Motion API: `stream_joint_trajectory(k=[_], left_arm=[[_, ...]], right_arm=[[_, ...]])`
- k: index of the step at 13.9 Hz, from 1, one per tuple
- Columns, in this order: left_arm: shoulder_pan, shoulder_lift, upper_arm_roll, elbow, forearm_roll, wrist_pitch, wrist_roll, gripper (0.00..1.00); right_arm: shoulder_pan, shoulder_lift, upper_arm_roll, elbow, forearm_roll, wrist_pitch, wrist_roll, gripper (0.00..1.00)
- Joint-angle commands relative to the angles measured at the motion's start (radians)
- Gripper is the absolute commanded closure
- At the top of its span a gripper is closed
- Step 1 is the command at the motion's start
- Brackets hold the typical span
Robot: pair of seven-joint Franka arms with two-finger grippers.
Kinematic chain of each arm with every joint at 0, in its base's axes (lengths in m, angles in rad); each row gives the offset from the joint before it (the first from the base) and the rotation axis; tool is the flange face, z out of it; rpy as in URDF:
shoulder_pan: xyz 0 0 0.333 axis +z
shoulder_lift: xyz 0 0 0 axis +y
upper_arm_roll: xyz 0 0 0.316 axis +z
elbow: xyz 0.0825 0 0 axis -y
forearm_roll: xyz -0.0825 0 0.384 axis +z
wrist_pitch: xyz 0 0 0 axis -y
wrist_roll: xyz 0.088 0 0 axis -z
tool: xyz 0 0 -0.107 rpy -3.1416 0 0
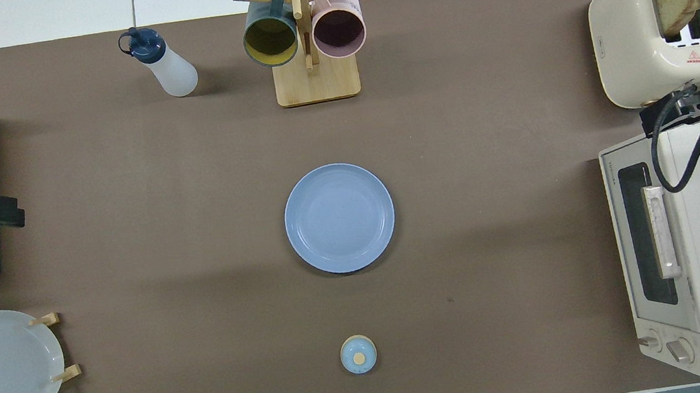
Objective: Put bread on plate and add seasoning
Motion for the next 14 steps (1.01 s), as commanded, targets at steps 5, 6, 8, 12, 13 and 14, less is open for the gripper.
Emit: stream_joint_trajectory(k=[5, 6, 8, 12, 13, 14], left_arm=[[-0.019, -0.029, 0.011, -0.028, -0.01, 0.022, 0.01, 0.0], [-0.019, -0.029, 0.011, -0.028, -0.008, 0.022, 0.012, 0.0], [-0.021, -0.029, 0.008, -0.026, 0.002, 0.01, 0.015, 0.0], [-0.025, -0.049, 0.003, -0.078, -0.007, 0.087, 0.007, 0.0], [-0.027, -0.049, 0.003, -0.098, -0.01, 0.153, 0.009, 0.0], [-0.033, -0.053, -0.002, -0.124, -0.01, 0.23, 0.007, 0.0]], right_arm=[[-0.015, -0.018, 0.003, -0.019, 0.027, 0.002, -0.025, 0.0], [-0.015, -0.018, 0.003, -0.019, 0.029, 0.002, -0.025, 0.0], [-0.017, -0.018, 0.003, -0.02, 0.029, 0.002, -0.025, 0.0], [-0.033, -0.012, 0.024, -0.015, 0.044, -0.023, -0.034, 0.0], [-0.038, -0.004, 0.024, -0.002, 0.081, -0.026, -0.037, 0.0], [-0.041, -0.001, 0.019, 0.007, 0.107, -0.026, -0.04, 0.0]])
